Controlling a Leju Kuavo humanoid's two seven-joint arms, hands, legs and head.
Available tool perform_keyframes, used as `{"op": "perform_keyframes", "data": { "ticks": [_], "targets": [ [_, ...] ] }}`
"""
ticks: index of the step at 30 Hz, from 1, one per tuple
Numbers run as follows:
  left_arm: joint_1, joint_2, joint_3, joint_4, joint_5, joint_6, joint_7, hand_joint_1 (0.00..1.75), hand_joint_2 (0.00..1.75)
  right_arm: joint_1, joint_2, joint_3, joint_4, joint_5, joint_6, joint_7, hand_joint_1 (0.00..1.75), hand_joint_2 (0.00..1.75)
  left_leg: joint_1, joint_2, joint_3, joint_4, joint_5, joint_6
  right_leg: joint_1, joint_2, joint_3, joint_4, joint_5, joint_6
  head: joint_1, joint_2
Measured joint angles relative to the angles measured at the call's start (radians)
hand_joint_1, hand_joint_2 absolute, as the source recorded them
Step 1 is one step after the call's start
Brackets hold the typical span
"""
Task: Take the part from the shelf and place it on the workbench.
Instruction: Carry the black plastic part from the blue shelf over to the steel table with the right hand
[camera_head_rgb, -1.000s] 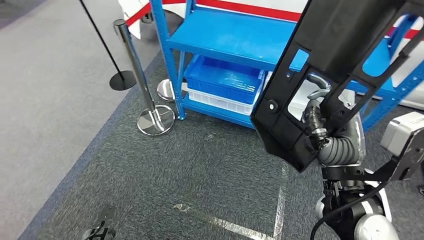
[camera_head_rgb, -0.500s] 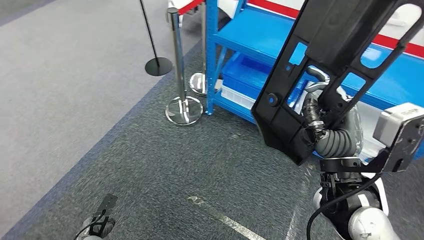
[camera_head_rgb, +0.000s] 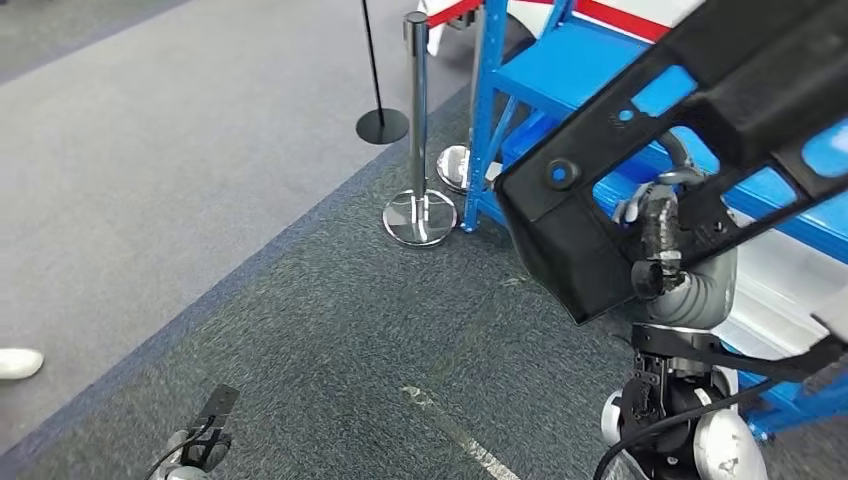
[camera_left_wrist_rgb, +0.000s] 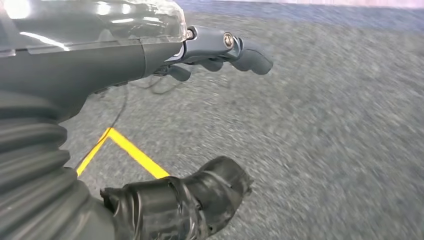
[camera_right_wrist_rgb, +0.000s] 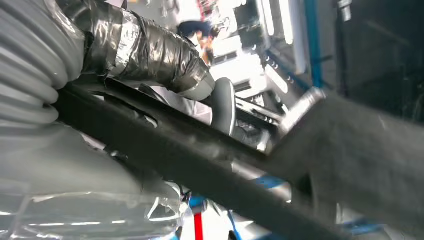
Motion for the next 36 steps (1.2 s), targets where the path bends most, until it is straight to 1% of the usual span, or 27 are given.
{"op": "perform_keyframes", "data": {
  "ticks": [1, 2, 3, 4, 6, 8, 10, 11, 13, 15, 16, 17, 18, 19, 20, 22, 23, 24, 25, 26, 27, 28, 30, 32, 33, 34, 36],
  "targets": [
    [0.004, 0.002, 0.0, 0.0, 0.003, 0.001, -0.003, 0.0, 1.75, 0.012, 0.007, -0.007, -0.003, -0.011, 0.0, -0.011, 1.75, 1.75, 0.001, 0.006, -0.023, 0.05, -0.016, -0.003, 0.001, -0.015, 0.0, 0.0, -0.001, 0.0, 0.0, 0.0],
    [0.009, 0.003, 0.0, 0.0, 0.005, 0.002, -0.005, 0.0, 1.75, 0.023, 0.013, -0.012, -0.005, -0.021, 0.0, -0.019, 1.75, 1.75, 0.002, 0.01, -0.03, 0.07, -0.015, -0.004, 0.001, -0.028, 0.001, 0.0, -0.002, 0.0, -0.001, 0.0],
    [0.014, 0.004, 0.0, 0.0, 0.007, 0.003, -0.006, 0.0, 1.75, 0.033, 0.018, -0.017, -0.008, -0.03, 0.0, -0.025, 1.75, 1.75, 0.003, 0.014, -0.019, 0.052, 0.001, -0.004, 0.001, -0.041, 0.001, 0.0, -0.003, 0.0, -0.001, 0.0],
    [0.018, 0.006, 0.0, 0.0, 0.009, 0.004, -0.007, 0.0, 1.75, 0.043, 0.024, -0.02, -0.011, -0.04, 0.001, -0.03, 1.75, 1.75, 0.003, 0.023, 0.012, -0.003, 0.03, -0.003, 0.001, -0.053, 0.003, 0.0, -0.004, 0.002, -0.001, 0.0],
    [0.019, 0.009, 0.001, 0.0, 0.012, 0.006, -0.01, 0.0, 1.75, 0.057, 0.032, -0.026, -0.019, -0.057, 0.003, -0.038, 1.75, 1.75, -0.004, 0.064, 0.083, -0.134, 0.074, 0.007, 0.004, -0.075, 0.007, 0.0, -0.009, 0.008, -0.001, 0.0],
    [0.017, 0.012, 0.002, 0.0, 0.013, 0.007, -0.014, 0.0, 1.75, 0.064, 0.036, -0.031, -0.026, -0.065, 0.005, -0.045, 1.75, 1.75, -0.013, 0.083, 0.112, -0.193, 0.083, 0.023, 0.011, -0.095, 0.01, -0.001, -0.012, 0.018, 0.001, 0.0],
    [0.021, 0.013, 0.002, 0.0, 0.013, 0.008, -0.017, 0.0, 1.75, 0.068, 0.039, -0.033, -0.03, -0.063, 0.004, -0.044, 1.75, 1.75, -0.016, 0.062, 0.11, -0.197, 0.086, 0.037, 0.015, -0.113, 0.015, -0.007, -0.013, 0.028, 0.003, 0.0],
    [0.024, 0.013, 0.003, 0.0, 0.013, 0.008, -0.017, 0.0, 1.75, 0.069, 0.041, -0.033, -0.031, -0.058, 0.003, -0.041, 1.75, 1.75, -0.013, 0.051, 0.112, -0.202, 0.089, 0.043, 0.014, -0.11, 0.017, -0.005, -0.018, 0.033, 0.004, 0.0],
    [0.024, 0.013, 0.003, 0.0, 0.012, 0.009, -0.018, 0.0, 1.75, 0.071, 0.044, -0.033, -0.032, -0.042, 0.001, -0.033, 1.75, 1.75, -0.008, 0.031, 0.118, -0.213, 0.096, 0.056, 0.011, -0.068, 0.0, 0.041, -0.053, 0.04, 0.008, 0.0],
    [0.021, 0.012, 0.003, 0.0, 0.012, 0.009, -0.019, 0.0, 1.75, 0.077, 0.045, -0.033, -0.034, -0.019, 0.0, -0.021, 1.75, 1.75, -0.006, 0.009, 0.12, -0.217, 0.099, 0.065, 0.012, -0.015, -0.057, 0.162, -0.113, 0.04, 0.013, 0.0],
    [0.021, 0.012, 0.004, 0.0, 0.011, 0.009, -0.019, 0.0, 1.75, 0.082, 0.045, -0.033, -0.034, 0.012, 0.0, -0.002, 1.75, 1.75, -0.007, -0.003, 0.119, -0.216, 0.1, 0.068, 0.013, -0.004, -0.089, 0.226, -0.135, 0.039, 0.014, 0.0],
    [0.021, 0.012, 0.004, 0.0, 0.009, 0.009, -0.019, 0.0, 1.75, 0.086, 0.045, -0.033, -0.033, 0.069, 0.0, 0.032, 1.75, 1.75, -0.008, -0.017, 0.118, -0.215, 0.1, 0.068, 0.014, 0.001, -0.111, 0.263, -0.139, 0.039, 0.015, 0.0],
    [0.022, 0.012, 0.004, 0.0, 0.007, 0.009, -0.019, 0.0, 1.75, 0.088, 0.045, -0.033, -0.032, 0.161, 0.0, 0.084, 1.75, 1.75, -0.008, -0.031, 0.118, -0.212, 0.1, 0.068, 0.014, 0.003, -0.117, 0.264, -0.124, 0.038, 0.014, 0.0],
    [0.023, 0.012, 0.005, 0.0, 0.005, 0.009, -0.019, 0.0, 1.75, 0.089, 0.045, -0.033, -0.03, 0.268, 0.0, 0.139, 1.75, 1.75, -0.009, -0.046, 0.117, -0.209, 0.099, 0.068, 0.014, 0.006, -0.104, 0.227, -0.093, 0.037, 0.015, 0.0],
    [0.023, 0.012, 0.005, 0.0, 0.003, 0.009, -0.019, 0.0, 1.75, 0.088, 0.045, -0.033, -0.029, 0.376, -0.001, 0.189, 1.75, 1.75, -0.008, -0.06, 0.116, -0.205, 0.098, 0.066, 0.012, 0.019, -0.077, 0.163, -0.053, 0.035, 0.015, 0.0],
    [0.023, 0.011, 0.006, 0.0, 0.001, 0.008, -0.019, 0.0, 1.75, 0.083, 0.045, -0.033, -0.026, 0.545, -0.002, 0.263, 1.75, 1.75, -0.01, -0.087, 0.108, -0.194, 0.096, 0.06, 0.005, 0.07, -0.029, 0.048, -0.009, 0.03, 0.014, 0.0],
    [0.023, 0.01, 0.007, 0.0, 0.0, 0.007, -0.019, 0.0, 1.75, 0.08, 0.044, -0.033, -0.025, 0.614, -0.003, 0.3, 1.75, 1.75, -0.009, -0.099, 0.102, -0.191, 0.097, 0.054, 0.004, 0.089, -0.017, 0.02, -0.003, 0.029, 0.014, 0.0],
    [0.024, 0.01, 0.009, 0.0, -0.001, 0.006, -0.019, 0.0, 1.75, 0.075, 0.042, -0.031, -0.022, 0.684, -0.003, 0.342, 1.75, 1.75, -0.007, -0.111, 0.096, -0.19, 0.1, 0.047, 0.006, 0.096, -0.014, 0.013, -0.007, 0.027, 0.014, 0.0],
    [0.026, 0.01, 0.011, 0.0, -0.002, 0.006, -0.019, 0.0, 1.75, 0.068, 0.038, -0.027, -0.019, 0.761, 0.0, 0.392, 1.75, 1.75, -0.005, -0.125, 0.091, -0.193, 0.104, 0.04, 0.006, 0.084, -0.013, 0.009, -0.005, 0.023, 0.014, 0.0],
    [0.031, 0.01, 0.012, 0.001, -0.002, 0.006, -0.019, 0.0, 1.75, 0.058, 0.033, -0.02, -0.016, 0.834, 0.005, 0.44, 1.75, 1.75, -0.002, -0.126, 0.087, -0.193, 0.106, 0.034, 0.006, 0.07, -0.011, 0.005, -0.002, 0.018, 0.015, 0.0],
    [0.035, 0.009, 0.014, 0.001, -0.002, 0.005, -0.019, 0.0, 1.75, 0.047, 0.028, -0.012, -0.012, 0.904, 0.011, 0.484, 1.75, 1.75, -0.003, -0.105, 0.081, -0.184, 0.1, 0.028, 0.005, 0.056, -0.007, 0.0, 0.001, 0.012, 0.011, 0.0],
    [0.037, 0.008, 0.014, 0.002, -0.002, 0.005, -0.019, 0.0, 1.75, 0.038, 0.023, -0.004, -0.01, 0.965, 0.019, 0.522, 1.75, 1.75, -0.005, -0.072, 0.067, -0.157, 0.084, 0.022, 0.003, 0.041, -0.004, -0.005, 0.004, 0.006, 0.007, 0.0],
    [0.037, 0.007, 0.016, 0.002, -0.002, 0.005, -0.021, 0.0, 1.75, 0.028, 0.014, 0.009, -0.006, 1.047, 0.037, 0.575, 1.75, 1.75, -0.004, -0.003, 0.017, -0.05, 0.029, 0.012, 0.005, 0.009, 0.002, -0.008, 0.004, 0.0, 0.0, 0.0],
    [0.038, 0.007, 0.019, 0.003, -0.003, 0.005, -0.022, 0.0, 1.75, 0.021, 0.003, 0.02, -0.001, 1.095, 0.062, 0.614, 1.75, 1.75, 0.001, 0.012, -0.034, 0.056, -0.011, 0.005, 0.007, -0.023, 0.003, -0.008, 0.001, -0.002, 0.0, 0.0],
    [0.039, 0.007, 0.022, 0.003, -0.004, 0.005, -0.022, 0.0, 1.75, 0.018, -0.002, 0.027, 0.002, 1.113, 0.073, 0.63, 1.75, 1.75, 0.002, 0.014, -0.04, 0.069, -0.008, 0.003, 0.007, -0.038, 0.003, -0.007, 0.0, -0.001, -0.001, 0.0],
    [0.041, 0.007, 0.025, 0.003, -0.005, 0.004, -0.022, 0.0, 1.75, 0.015, -0.006, 0.032, 0.005, 1.128, 0.082, 0.643, 1.75, 1.75, 0.004, 0.018, -0.024, 0.043, 0.012, 0.003, 0.007, -0.052, 0.004, -0.007, -0.002, 0.0, -0.001, 0.0],
    [0.041, 0.007, 0.029, 0.003, -0.006, 0.004, -0.022, 0.0, 1.75, 0.009, -0.013, 0.041, 0.008, 1.147, 0.091, 0.658, 1.75, 1.75, 0.001, 0.05, 0.049, -0.091, 0.067, 0.008, 0.008, -0.078, 0.009, -0.008, -0.007, 0.006, -0.001, 0.0]
  ]
}}
